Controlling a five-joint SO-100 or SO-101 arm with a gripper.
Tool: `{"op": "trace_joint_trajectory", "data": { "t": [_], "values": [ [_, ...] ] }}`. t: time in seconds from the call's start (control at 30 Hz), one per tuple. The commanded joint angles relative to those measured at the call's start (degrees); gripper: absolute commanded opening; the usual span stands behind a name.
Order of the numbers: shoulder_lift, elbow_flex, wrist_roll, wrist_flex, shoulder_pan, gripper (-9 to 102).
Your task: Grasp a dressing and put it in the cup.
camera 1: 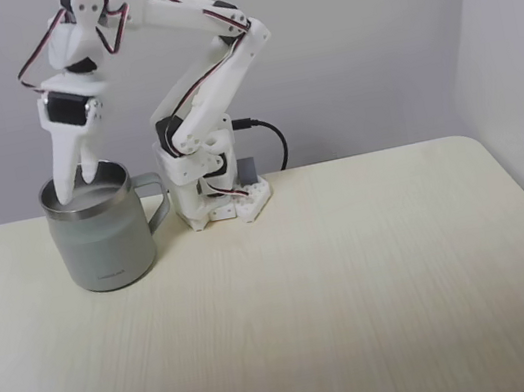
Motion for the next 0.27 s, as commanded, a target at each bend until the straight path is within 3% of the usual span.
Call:
{"op": "trace_joint_trajectory", "data": {
  "t": [0.0,0.23],
  "values": [
    [0.26,-0.44,-0.18,-0.62,-1.14,26],
    [-0.88,-1.58,0.88,-0.26,-3.52,26]
  ]
}}
